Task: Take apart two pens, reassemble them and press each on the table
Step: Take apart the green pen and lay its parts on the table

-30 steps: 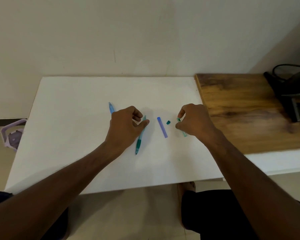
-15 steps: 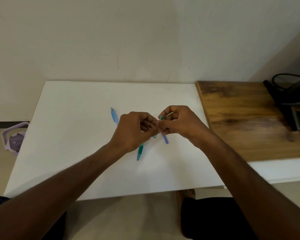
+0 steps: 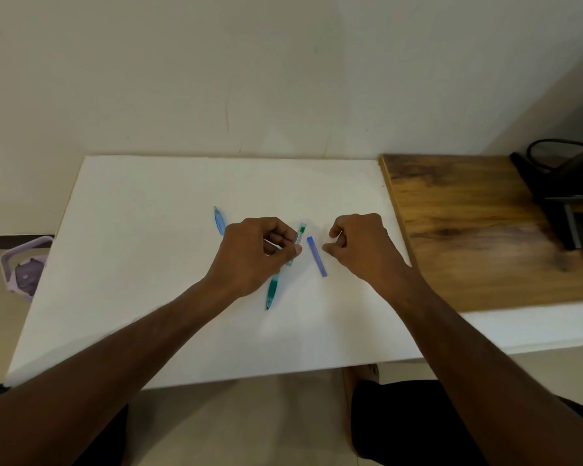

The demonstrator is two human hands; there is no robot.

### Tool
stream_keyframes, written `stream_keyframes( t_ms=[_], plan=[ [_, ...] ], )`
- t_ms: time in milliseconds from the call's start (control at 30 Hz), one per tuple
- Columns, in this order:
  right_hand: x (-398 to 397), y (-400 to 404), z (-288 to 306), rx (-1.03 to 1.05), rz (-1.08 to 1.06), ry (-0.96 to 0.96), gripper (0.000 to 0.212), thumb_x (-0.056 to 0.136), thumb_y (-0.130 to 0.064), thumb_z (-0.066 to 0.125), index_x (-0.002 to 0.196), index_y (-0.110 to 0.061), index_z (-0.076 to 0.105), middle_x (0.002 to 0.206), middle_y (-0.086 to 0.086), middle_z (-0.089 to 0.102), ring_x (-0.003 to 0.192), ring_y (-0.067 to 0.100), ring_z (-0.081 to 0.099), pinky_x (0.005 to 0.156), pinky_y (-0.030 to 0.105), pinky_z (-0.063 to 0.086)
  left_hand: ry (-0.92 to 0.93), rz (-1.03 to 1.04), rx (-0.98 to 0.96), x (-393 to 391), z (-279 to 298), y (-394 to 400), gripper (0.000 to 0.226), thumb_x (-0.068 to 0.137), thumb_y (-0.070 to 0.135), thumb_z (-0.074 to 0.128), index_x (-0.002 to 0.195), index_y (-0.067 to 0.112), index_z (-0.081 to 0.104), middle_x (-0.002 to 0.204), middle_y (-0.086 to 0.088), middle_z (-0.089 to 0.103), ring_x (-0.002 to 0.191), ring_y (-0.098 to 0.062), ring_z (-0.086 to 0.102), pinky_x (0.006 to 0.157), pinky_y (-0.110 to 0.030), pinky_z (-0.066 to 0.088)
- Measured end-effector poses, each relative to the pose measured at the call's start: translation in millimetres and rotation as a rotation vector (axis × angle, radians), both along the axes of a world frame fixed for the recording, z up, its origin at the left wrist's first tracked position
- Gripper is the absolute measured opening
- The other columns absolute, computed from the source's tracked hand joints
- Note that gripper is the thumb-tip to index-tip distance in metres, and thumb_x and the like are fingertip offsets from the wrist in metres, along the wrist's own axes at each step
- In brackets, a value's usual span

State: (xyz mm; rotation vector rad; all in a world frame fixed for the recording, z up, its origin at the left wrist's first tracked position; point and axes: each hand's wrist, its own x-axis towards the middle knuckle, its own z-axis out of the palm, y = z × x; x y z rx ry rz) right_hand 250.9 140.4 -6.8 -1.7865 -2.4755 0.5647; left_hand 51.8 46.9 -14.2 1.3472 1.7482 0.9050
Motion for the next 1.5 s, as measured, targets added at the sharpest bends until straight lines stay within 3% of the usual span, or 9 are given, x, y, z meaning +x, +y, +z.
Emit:
stream_keyframes(
  t_ms=[233,400,467,633,900,1000,1167,1333,1500],
  plan=[
    [-4.9,-3.1,-0.1,0.02,0.028,0.048,0.017,0.093,-0.026,0.08,0.1,-0.012,0.076,0.093,0.004,0.076,0.078,0.013,0.065,0.091,0.029,0.059,0.031,-0.007,0.013,-3.8,-0.3,-2.3,0.021,0.086,0.039,0.085,0.101,0.029,0.075,0.088,0.017,0.077,0.076,0.004,0.075,0.062,-0.009,0.057],
    [-8.7,-3.8,26.5,-0.179,-0.149,0.691,0.014,0.086,-0.024,0.087,0.095,-0.019,0.078,0.084,-0.003,0.081,0.077,0.013,0.079,0.078,0.03,0.066,0.03,0.0,0.023,-6.8,0.8,-3.5,0.023,0.087,0.042,0.084,0.104,0.029,0.077,0.091,0.015,0.078,0.079,-0.001,0.076,0.066,-0.019,0.064],
    [-12.3,-6.7,31.1,-0.225,-0.134,0.784,0.017,0.086,-0.021,0.086,0.101,-0.017,0.079,0.088,-0.001,0.082,0.081,0.017,0.08,0.08,0.036,0.067,0.026,0.01,0.022,-8.2,2.6,-4.9,0.024,0.087,0.042,0.084,0.107,0.03,0.077,0.094,0.014,0.078,0.081,-0.004,0.077,0.067,-0.022,0.065],
    [-17.2,-11.8,32.6,-0.232,-0.084,0.797,0.018,0.087,-0.017,0.086,0.103,-0.011,0.08,0.094,0.003,0.082,0.087,0.022,0.08,0.087,0.046,0.066,0.017,-0.006,0.047,-9.3,7.2,-8.2,0.02,0.089,0.04,0.083,0.105,0.028,0.078,0.094,0.013,0.079,0.084,-0.007,0.077,0.063,-0.028,0.066],
    [-15.6,-11.3,35.3,-0.248,-0.044,0.759,0.017,0.085,-0.021,0.087,0.099,-0.014,0.082,0.091,-0.001,0.083,0.083,0.019,0.08,0.087,0.042,0.066,0.067,-0.027,0.022,-9.2,11.8,-9.2,0.022,0.09,0.037,0.082,0.108,0.024,0.079,0.099,0.009,0.08,0.088,-0.01,0.077,0.075,-0.031,0.067],
    [-10.5,-7.8,39.4,-0.198,0.038,0.646,0.015,0.084,-0.021,0.088,0.098,-0.017,0.084,0.09,-0.007,0.082,0.083,0.011,0.079,0.086,0.035,0.066,0.081,-0.031,0.01,-9.4,11.4,-9.8,0.023,0.09,0.036,0.082,0.109,0.023,0.079,0.099,0.009,0.079,0.088,-0.01,0.077,0.073,-0.024,0.065],
    [-4.0,-8.8,44.2,-0.077,0.228,0.51,0.011,0.085,-0.017,0.087,0.096,-0.015,0.084,0.089,-0.008,0.081,0.083,0.006,0.077,0.084,0.023,0.063,0.172,-0.085,0.037,-11.1,12.4,-11.3,0.02,0.093,0.034,0.08,0.109,0.023,0.08,0.099,0.011,0.079,0.086,-0.006,0.073,0.067,-0.001,0.047],
    [1.7,-3.9,45.2,-0.045,0.338,0.434,0.008,0.088,-0.014,0.084,0.094,-0.019,0.08,0.086,-0.013,0.077,0.082,0.0,0.073,0.083,0.015,0.06,0.231,-0.125,0.089,-11.2,14.3,-9.9,0.015,0.095,0.031,0.078,0.108,0.024,0.08,0.099,0.012,0.079,0.084,-0.006,0.072,0.072,0.002,0.043],
    [6.1,-0.7,45.2,-0.075,0.396,0.385,0.007,0.088,-0.015,0.084,0.093,-0.019,0.081,0.087,-0.011,0.079,0.08,0.008,0.074,0.081,0.024,0.063,0.278,-0.155,0.114,-10.4,10.4,-10.4,0.014,0.095,0.032,0.077,0.108,0.027,0.081,0.099,0.015,0.079,0.082,-0.002,0.069,0.076,-0.003,0.043]
  ],
)
